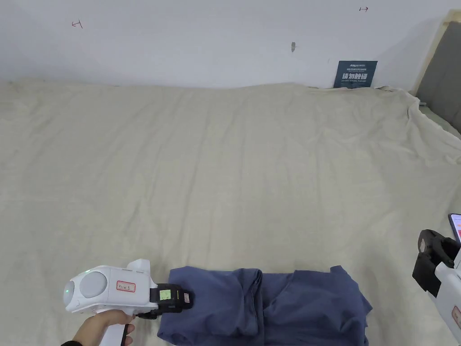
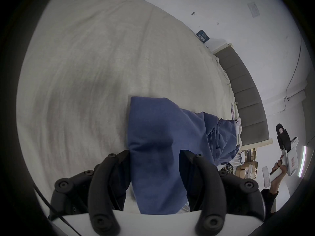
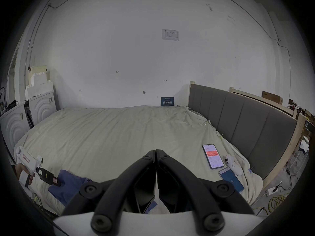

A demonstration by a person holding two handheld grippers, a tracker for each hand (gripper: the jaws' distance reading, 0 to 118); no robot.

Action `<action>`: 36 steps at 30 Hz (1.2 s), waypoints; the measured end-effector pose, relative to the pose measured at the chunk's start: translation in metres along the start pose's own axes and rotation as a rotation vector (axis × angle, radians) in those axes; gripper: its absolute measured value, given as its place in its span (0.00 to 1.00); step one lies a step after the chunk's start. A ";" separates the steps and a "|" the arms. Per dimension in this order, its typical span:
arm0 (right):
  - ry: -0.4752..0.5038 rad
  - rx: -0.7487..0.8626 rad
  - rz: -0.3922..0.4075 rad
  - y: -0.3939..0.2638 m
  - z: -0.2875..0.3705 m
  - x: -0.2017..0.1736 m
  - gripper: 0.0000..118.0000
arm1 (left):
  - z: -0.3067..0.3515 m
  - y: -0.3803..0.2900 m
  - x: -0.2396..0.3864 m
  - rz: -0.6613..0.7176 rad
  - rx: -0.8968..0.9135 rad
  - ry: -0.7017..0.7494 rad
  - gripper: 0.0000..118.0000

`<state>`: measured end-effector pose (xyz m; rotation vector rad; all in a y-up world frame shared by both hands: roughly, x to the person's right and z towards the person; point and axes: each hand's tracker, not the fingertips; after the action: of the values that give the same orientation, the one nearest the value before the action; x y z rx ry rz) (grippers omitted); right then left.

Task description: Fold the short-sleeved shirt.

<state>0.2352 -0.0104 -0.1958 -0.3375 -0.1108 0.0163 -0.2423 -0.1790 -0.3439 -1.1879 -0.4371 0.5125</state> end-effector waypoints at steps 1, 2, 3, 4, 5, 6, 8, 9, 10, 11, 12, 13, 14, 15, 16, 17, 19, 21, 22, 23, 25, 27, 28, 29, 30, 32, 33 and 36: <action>0.000 -0.001 0.000 0.000 0.000 0.001 0.00 | -0.002 0.001 -0.001 -0.003 -0.002 0.000 0.42; -0.003 -0.001 -0.002 0.000 0.000 0.001 0.00 | -0.003 0.001 -0.001 -0.005 -0.002 0.000 0.32; -0.005 -0.001 -0.003 0.000 0.000 0.002 0.00 | -0.005 0.000 -0.002 -0.006 0.002 0.005 0.21; -0.006 0.000 -0.004 0.000 0.000 0.002 0.00 | -0.005 0.003 -0.004 -0.007 0.007 0.013 0.16; -0.007 0.000 -0.005 0.001 0.000 0.003 0.00 | -0.005 0.003 -0.007 -0.002 0.011 0.018 0.14; -0.008 0.000 -0.004 0.003 0.003 0.000 0.00 | -0.004 0.001 -0.008 0.004 0.015 0.013 0.11; -0.007 0.001 0.000 0.005 0.004 -0.002 0.00 | -0.003 -0.001 -0.008 0.005 0.028 0.018 0.08; -0.006 0.002 0.001 0.006 0.005 -0.003 0.00 | -0.001 -0.003 -0.006 -0.012 0.042 0.030 0.07; -0.003 0.002 0.001 0.006 0.004 -0.003 0.00 | 0.002 -0.004 -0.001 -0.048 0.058 0.048 0.06; -0.001 0.004 0.001 0.006 0.003 -0.003 0.00 | 0.006 -0.006 0.004 -0.074 0.071 0.060 0.05; 0.001 0.006 0.002 0.007 0.003 -0.005 0.00 | 0.017 -0.013 0.023 -0.089 0.077 0.065 0.05; 0.005 0.007 0.002 0.008 0.003 -0.007 0.00 | 0.023 -0.015 0.031 -0.086 0.081 0.065 0.05; 0.009 0.009 0.003 0.009 0.002 -0.008 0.00 | 0.030 -0.016 0.033 -0.091 0.093 0.057 0.05; 0.014 0.012 0.003 0.010 0.001 -0.009 0.00 | 0.037 -0.017 0.035 -0.091 0.108 0.047 0.05; 0.020 0.014 0.003 0.011 0.001 -0.011 0.00 | 0.038 -0.011 0.020 -0.090 0.116 0.044 0.05; 0.024 0.018 0.004 0.012 0.001 -0.013 0.00 | 0.046 -0.010 0.018 -0.091 0.136 0.055 0.05; 0.036 0.024 0.007 0.017 0.003 -0.019 0.00 | 0.065 -0.011 0.013 -0.093 0.164 0.083 0.04; 0.047 0.028 0.009 0.018 0.003 -0.023 0.00 | 0.088 -0.011 -0.001 -0.071 0.196 0.114 0.04; 0.052 0.032 0.009 0.019 0.003 -0.024 0.00 | 0.098 -0.011 -0.007 -0.058 0.203 0.136 0.04; 0.057 0.033 0.009 0.020 0.003 -0.026 0.00 | 0.109 -0.012 -0.013 -0.049 0.211 0.157 0.04; 0.069 0.036 0.008 0.020 0.002 -0.029 0.00 | 0.126 -0.010 -0.028 -0.040 0.223 0.209 0.04; 0.079 0.036 0.007 0.018 -0.002 -0.029 0.00 | 0.140 -0.012 -0.032 -0.044 0.230 0.234 0.04; 0.082 0.037 0.007 0.017 -0.002 -0.030 0.00 | 0.146 -0.012 -0.037 -0.044 0.234 0.237 0.04; 0.087 0.038 0.005 0.017 -0.002 -0.031 0.00 | 0.149 -0.011 -0.039 -0.036 0.232 0.244 0.04; 0.091 0.038 0.004 0.016 -0.003 -0.032 0.00 | 0.151 -0.011 -0.035 -0.039 0.235 0.248 0.04; 0.098 0.039 0.002 0.016 -0.003 -0.032 0.00 | 0.151 -0.012 -0.020 -0.062 0.239 0.247 0.04; 0.101 0.039 0.003 0.016 -0.003 -0.033 0.00 | 0.149 -0.012 -0.009 -0.086 0.236 0.244 0.04; 0.105 0.042 0.000 0.014 -0.003 -0.032 0.00 | 0.141 -0.007 0.030 -0.150 0.219 0.212 0.04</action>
<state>0.2039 0.0013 -0.2064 -0.2958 -0.0063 0.0006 -0.2980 -0.0572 -0.2914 -0.9779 -0.2778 0.2926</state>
